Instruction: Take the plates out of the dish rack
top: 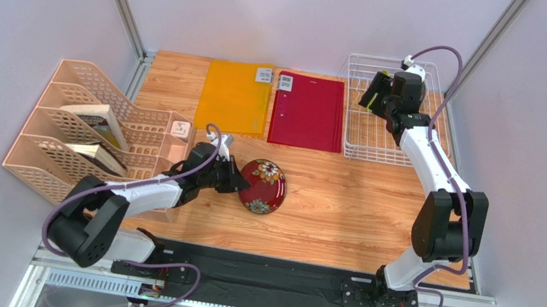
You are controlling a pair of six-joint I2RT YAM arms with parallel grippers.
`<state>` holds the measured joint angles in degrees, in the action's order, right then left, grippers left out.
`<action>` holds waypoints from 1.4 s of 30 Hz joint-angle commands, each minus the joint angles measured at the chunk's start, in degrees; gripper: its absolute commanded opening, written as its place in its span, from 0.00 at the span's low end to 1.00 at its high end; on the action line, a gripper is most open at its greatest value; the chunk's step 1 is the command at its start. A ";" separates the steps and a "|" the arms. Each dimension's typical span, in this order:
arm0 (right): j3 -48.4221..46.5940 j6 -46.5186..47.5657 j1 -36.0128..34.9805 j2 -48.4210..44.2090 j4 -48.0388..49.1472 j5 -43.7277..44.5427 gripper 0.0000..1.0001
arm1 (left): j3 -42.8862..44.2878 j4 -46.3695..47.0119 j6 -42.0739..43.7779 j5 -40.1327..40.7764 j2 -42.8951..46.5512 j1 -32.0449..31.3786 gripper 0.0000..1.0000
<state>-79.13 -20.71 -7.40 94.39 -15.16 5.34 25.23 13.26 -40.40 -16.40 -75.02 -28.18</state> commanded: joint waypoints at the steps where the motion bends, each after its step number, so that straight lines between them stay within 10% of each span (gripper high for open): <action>1: -6.03 4.53 0.28 3.25 -1.81 5.99 0.76 | -0.01 0.98 0.68 1.72 -5.56 -1.61 0.15; 7: -8.93 6.21 0.72 7.12 -2.07 8.19 0.75 | -0.62 3.97 0.15 3.39 -11.10 -2.66 0.23; 15: -9.64 7.08 1.16 10.46 -1.45 10.21 0.77 | -1.24 5.03 0.50 6.56 -14.10 -3.28 0.68; 20: -9.97 9.19 1.68 12.30 1.62 12.50 0.77 | -1.85 5.29 0.68 8.14 -13.83 -3.46 0.74; 22: -12.26 9.11 1.69 13.97 0.14 13.02 0.76 | -2.03 5.11 0.85 8.58 -13.40 -3.63 1.00; 42: -44.53 15.87 3.18 39.64 -7.69 17.33 0.57 | -1.15 -5.25 8.49 23.87 4.16 -6.97 1.00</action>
<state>-119.72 -8.10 -4.56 131.48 -21.56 19.33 23.66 14.41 -36.23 1.61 -74.98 -34.68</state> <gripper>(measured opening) 0.592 0.993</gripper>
